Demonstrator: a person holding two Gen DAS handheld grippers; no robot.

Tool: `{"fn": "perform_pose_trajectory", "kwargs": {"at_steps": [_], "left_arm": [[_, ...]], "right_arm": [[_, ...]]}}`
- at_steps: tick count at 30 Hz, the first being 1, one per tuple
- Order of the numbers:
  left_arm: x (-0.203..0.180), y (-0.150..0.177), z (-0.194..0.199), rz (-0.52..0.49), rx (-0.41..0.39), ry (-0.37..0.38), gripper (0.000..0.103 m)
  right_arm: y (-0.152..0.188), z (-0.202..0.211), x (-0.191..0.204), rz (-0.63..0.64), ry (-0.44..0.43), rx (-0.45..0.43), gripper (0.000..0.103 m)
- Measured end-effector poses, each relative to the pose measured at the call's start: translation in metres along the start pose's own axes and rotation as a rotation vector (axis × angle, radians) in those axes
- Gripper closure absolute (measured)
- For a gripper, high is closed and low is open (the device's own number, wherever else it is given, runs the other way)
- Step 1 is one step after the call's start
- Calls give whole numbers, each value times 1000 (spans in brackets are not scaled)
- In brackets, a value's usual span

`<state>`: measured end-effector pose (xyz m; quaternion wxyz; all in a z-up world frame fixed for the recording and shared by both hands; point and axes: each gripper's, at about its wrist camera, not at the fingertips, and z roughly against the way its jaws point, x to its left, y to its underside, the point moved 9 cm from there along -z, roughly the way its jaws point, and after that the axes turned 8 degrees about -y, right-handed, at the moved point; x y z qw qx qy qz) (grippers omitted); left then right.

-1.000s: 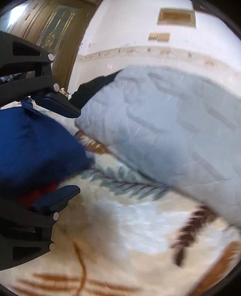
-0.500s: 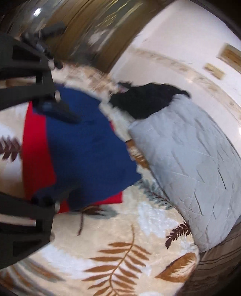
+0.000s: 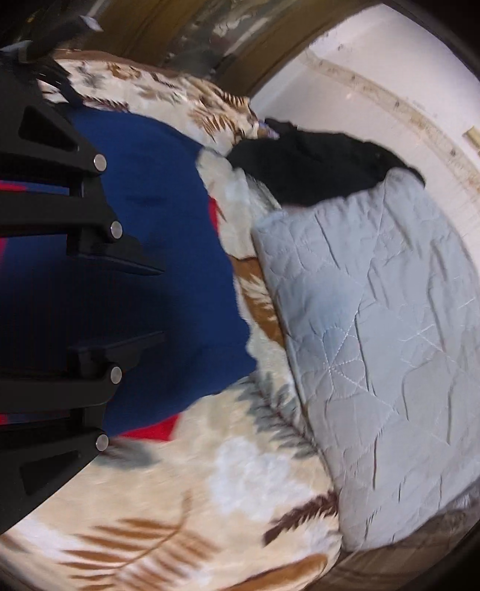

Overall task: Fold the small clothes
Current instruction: 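Open both tools and withdraw from the folded sweater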

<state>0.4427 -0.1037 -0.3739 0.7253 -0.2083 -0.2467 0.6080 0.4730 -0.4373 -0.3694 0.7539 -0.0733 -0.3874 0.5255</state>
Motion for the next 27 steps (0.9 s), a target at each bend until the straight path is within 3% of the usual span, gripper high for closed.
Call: {"fn": "perform_pose_trajectory", "kwargs": {"at_steps": [4, 6, 7, 8, 12, 18, 22, 27], "left_arm": [[5, -7, -10, 23, 16, -26, 24], [7, -5, -19, 23, 41, -54, 24], [9, -3, -22, 20, 51, -68, 24], [10, -1, -22, 18, 57, -74, 24], [10, -1, -10, 19, 44, -53, 24], [13, -6, 33, 41, -74, -3, 24], [16, -11, 68, 67, -176, 14, 24], [18, -20, 90, 61, -257, -9, 18]], "right_arm": [[-14, -32, -29, -57, 73, 44, 70], [-7, -38, -55, -104, 119, 62, 82], [-4, -33, -62, -117, 107, 45, 95], [-1, -29, -66, -118, 110, 36, 98], [30, 0, -74, -139, 130, 33, 97], [74, 42, -64, -143, 133, 66, 93], [94, 74, -34, -98, 84, 39, 91], [108, 85, 0, -28, 63, 23, 91]]}}
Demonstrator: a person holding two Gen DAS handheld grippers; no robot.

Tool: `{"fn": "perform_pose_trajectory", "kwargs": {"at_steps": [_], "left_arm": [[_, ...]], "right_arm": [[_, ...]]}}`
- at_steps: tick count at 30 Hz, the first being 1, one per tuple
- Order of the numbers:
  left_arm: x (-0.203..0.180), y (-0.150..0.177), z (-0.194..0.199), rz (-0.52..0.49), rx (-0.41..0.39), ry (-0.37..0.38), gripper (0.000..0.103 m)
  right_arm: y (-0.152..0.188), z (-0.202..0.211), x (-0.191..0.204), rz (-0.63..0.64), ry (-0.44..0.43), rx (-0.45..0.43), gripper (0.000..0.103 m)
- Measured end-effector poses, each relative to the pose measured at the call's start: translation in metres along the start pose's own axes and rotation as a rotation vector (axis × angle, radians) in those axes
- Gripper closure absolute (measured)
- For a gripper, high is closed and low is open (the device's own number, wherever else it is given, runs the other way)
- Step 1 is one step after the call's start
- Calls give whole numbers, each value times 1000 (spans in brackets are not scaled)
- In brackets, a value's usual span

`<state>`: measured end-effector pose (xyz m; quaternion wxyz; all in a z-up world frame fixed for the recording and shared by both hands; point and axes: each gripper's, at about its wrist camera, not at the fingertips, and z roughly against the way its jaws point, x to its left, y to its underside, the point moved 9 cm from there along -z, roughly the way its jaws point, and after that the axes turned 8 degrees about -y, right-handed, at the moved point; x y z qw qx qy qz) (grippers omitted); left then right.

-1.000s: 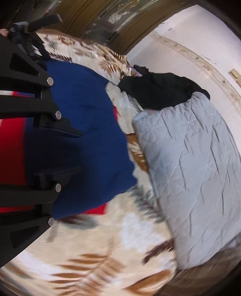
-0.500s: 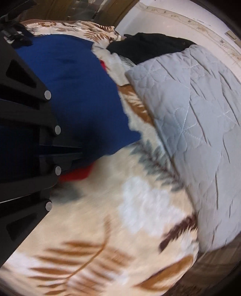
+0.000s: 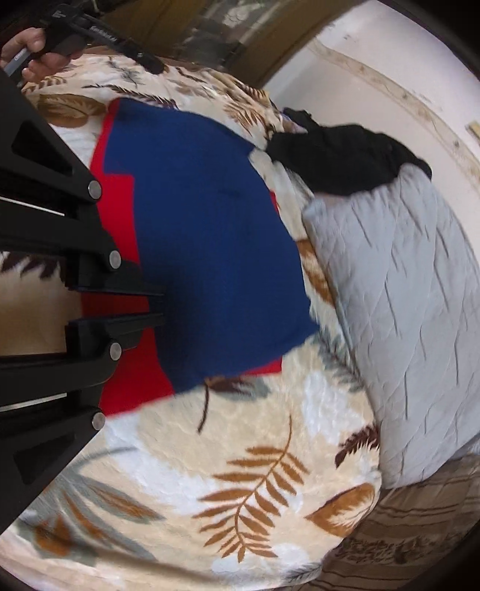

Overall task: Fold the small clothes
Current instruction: 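Open both tools and withdraw from the folded sweater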

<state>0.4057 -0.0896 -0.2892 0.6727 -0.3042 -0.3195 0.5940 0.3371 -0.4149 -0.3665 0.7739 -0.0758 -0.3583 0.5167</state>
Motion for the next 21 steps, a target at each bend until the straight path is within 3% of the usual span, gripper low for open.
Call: {"fn": "perform_pose_trajectory", "kwargs": {"at_steps": [5, 14, 18, 21], "left_arm": [[4, -2, -2, -20, -16, -27, 17], [2, 2, -25, -52, 9, -81, 17], [-3, 13, -49, -80, 80, -96, 17], [-3, 38, -82, -97, 241, -124, 17]], "right_arm": [[2, -12, 13, 58, 20, 0, 91], [-11, -29, -12, 17, 60, -14, 91], [-9, -48, -29, -17, 86, 40, 90], [-15, -46, -31, -31, 72, 35, 89]]}}
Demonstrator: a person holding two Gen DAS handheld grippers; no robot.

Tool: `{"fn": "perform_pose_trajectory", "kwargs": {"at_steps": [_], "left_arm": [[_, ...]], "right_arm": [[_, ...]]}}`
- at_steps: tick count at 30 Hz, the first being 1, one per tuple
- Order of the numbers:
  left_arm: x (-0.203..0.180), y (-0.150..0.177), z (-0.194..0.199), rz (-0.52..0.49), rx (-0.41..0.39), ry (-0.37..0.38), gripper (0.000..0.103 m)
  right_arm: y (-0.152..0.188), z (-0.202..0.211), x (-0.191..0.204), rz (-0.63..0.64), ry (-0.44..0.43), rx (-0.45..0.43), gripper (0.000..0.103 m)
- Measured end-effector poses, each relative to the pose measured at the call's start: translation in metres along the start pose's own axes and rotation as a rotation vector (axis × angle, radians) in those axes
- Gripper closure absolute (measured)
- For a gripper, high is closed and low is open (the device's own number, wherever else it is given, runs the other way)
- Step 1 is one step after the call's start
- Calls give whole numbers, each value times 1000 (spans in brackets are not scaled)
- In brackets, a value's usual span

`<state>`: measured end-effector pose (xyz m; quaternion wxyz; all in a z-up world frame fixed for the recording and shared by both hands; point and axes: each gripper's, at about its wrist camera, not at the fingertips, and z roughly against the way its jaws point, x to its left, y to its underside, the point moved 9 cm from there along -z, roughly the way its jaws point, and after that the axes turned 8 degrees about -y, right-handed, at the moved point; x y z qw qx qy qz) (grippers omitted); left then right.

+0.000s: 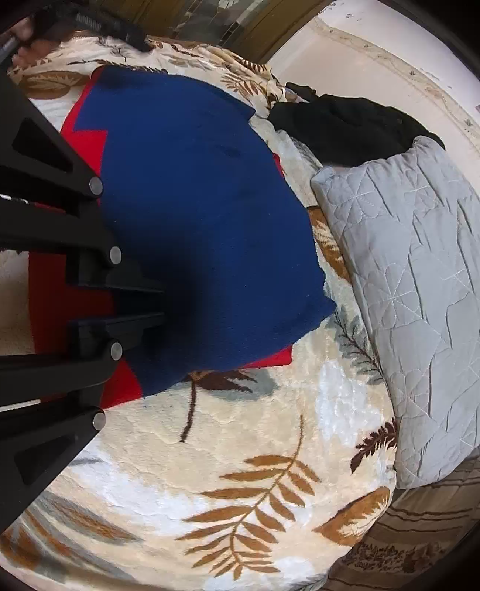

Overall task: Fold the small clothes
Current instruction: 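Open both tools and withdraw from the folded sweater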

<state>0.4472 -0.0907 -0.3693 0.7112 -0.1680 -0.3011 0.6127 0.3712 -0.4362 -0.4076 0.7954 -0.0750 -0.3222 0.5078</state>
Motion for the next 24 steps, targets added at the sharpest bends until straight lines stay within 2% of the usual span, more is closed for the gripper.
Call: {"fn": "perform_pose_trajectory", "kwargs": {"at_steps": [1, 3, 6, 7, 8, 11, 13, 15, 16, 17, 19, 21, 24], "left_arm": [[-2, 6, -11, -3, 44, -3, 17], [-4, 13, -22, -7, 83, -7, 17], [-4, 13, -19, -7, 78, -5, 17], [-3, 12, -18, -5, 77, -4, 17], [-2, 11, -15, 5, 69, -2, 17], [3, 2, 3, 40, 2, 16, 17], [4, 3, 9, 31, -12, 34, 17], [-1, 12, -1, -7, 29, 25, 15], [-6, 19, -11, -40, 70, 15, 15], [-10, 27, -19, -73, 103, -2, 14], [-9, 25, -9, -68, 54, -18, 14], [-12, 22, 4, -73, 31, 4, 14], [-7, 19, 40, -54, -59, 0, 14]], "right_arm": [[-2, 3, 1, -5, -11, -14, 88], [-8, 10, 7, -8, -53, -56, 88], [-8, 7, 17, 23, -64, -50, 84], [-4, 1, 18, 29, -64, -23, 75], [4, -10, 19, 35, -67, 26, 74], [2, -2, 26, 80, -46, 10, 74], [3, 8, 29, 57, -81, -12, 74], [5, 16, 28, 46, -88, -21, 74], [8, 15, 26, 49, -73, -6, 74], [17, 7, 21, 47, -55, 49, 73], [22, 6, 19, 42, -71, 61, 74], [22, 17, 21, 26, -90, 58, 74], [22, 47, 29, 38, -107, -21, 73]]}}
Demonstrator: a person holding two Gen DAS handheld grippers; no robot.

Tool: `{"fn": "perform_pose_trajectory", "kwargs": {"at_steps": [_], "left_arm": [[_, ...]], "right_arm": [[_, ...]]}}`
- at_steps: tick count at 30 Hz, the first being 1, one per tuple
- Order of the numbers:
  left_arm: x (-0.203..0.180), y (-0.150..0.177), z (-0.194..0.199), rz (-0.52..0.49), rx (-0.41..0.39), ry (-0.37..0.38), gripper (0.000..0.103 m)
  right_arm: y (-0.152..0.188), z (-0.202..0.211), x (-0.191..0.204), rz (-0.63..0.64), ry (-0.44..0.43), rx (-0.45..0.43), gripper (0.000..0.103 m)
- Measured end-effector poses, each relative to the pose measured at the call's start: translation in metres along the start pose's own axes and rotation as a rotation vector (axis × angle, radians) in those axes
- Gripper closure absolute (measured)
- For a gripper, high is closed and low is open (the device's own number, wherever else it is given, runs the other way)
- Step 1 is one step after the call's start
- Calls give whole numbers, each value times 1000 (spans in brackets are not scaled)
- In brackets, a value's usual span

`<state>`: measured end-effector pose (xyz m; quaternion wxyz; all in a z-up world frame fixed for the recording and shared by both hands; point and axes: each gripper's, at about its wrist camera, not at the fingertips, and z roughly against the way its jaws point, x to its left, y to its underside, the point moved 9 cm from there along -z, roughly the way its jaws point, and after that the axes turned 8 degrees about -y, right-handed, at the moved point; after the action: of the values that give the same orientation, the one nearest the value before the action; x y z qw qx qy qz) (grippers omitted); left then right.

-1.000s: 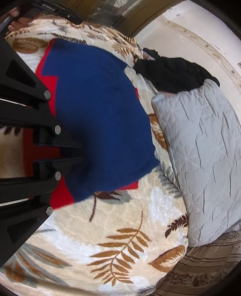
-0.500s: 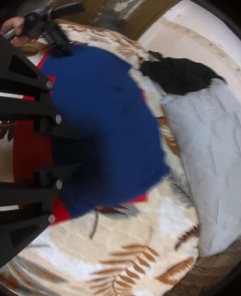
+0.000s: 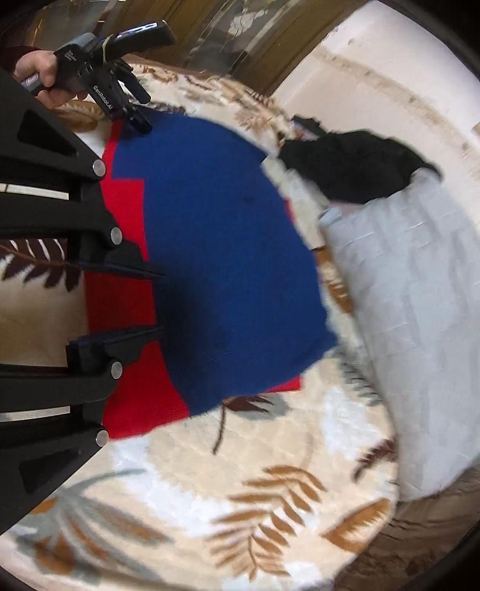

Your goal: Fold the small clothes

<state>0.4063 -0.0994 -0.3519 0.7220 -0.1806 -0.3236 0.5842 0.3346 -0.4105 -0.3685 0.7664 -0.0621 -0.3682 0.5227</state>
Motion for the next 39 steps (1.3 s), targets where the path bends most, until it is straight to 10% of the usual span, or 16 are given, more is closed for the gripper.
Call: {"fn": "perform_pose_trajectory", "kwargs": {"at_steps": [8, 11, 23, 39], "left_arm": [[7, 6, 91, 29, -181, 4, 14], [7, 17, 114, 31, -205, 2, 14], [26, 17, 181, 106, -319, -10, 3], [19, 16, 169, 101, -292, -14, 3]], "right_arm": [[2, 81, 42, 155, 18, -234, 70], [20, 99, 51, 163, 7, -262, 28], [57, 152, 70, 203, -5, -397, 28], [55, 151, 68, 213, 0, -398, 28]]}}
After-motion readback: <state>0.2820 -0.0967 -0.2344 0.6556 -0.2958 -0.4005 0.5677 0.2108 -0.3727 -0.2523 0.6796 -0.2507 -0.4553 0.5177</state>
